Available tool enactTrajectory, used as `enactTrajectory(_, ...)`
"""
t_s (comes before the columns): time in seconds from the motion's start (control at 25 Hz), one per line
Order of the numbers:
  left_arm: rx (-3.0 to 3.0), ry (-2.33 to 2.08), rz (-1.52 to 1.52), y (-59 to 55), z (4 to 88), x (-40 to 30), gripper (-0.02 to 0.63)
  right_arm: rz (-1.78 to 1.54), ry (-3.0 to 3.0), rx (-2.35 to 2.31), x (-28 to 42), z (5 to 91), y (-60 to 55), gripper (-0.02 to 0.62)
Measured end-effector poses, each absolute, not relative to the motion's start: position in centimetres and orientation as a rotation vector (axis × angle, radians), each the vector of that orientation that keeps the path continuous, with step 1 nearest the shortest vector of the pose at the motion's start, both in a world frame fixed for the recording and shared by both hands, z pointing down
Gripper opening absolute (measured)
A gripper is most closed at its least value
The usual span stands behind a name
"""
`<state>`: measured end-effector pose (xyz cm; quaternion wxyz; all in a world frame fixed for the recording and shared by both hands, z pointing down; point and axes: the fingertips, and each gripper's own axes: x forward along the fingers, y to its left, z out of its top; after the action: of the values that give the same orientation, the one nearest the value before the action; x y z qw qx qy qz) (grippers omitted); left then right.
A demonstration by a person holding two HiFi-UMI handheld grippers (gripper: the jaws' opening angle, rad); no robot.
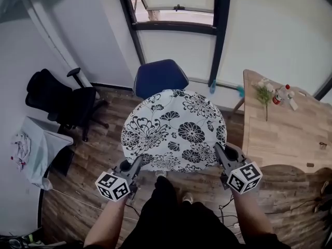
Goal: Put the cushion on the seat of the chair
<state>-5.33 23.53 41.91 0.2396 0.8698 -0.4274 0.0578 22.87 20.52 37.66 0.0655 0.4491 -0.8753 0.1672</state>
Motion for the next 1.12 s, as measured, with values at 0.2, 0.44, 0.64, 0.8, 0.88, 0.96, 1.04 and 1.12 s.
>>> enactTrajectory(0.2,2.42,-1.207,0.145,30.1,39.7,-2.1,0.027,0.467,-2.681,1.339,25.9,35.7,26.7,0.035)
enactTrajectory(0.44,2.366,-1.098,0.17,18.9,42.7,-7.8,0.026,0.546,-2.575,1.351,19.3,37.4,16.7,0.035)
enactTrajectory(0.64,2.391,-1.108,0.187,18.0,42.6,-8.1,0.027,0.405,-2.569,1.258,17.7,37.3,16.4,0.035)
enactTrajectory(0.8,2.409,-1.111,0.186,17.5,44.2,-8.1,0.028,0.444,-2.577,1.319,18.4,38.5,16.3,0.035)
enactTrajectory(0.88,2.42,-1.096,0.188,17.2,44.8,-8.0,0.026,0.464,-2.573,1.354,18.5,38.8,16.2,0.035)
enactTrajectory(0.96,2.431,-1.067,0.189,16.5,45.2,-8.1,0.027,0.474,-2.561,1.382,18.3,38.9,15.8,0.035)
enactTrajectory(1.04,2.428,-1.028,0.191,14.6,45.8,-8.7,0.026,0.496,-2.534,1.418,17.7,39.2,14.1,0.035)
enactTrajectory(1.12,2.417,-0.994,0.196,12.1,46.5,-9.7,0.028,0.519,-2.5,1.444,16.9,39.6,11.8,0.035)
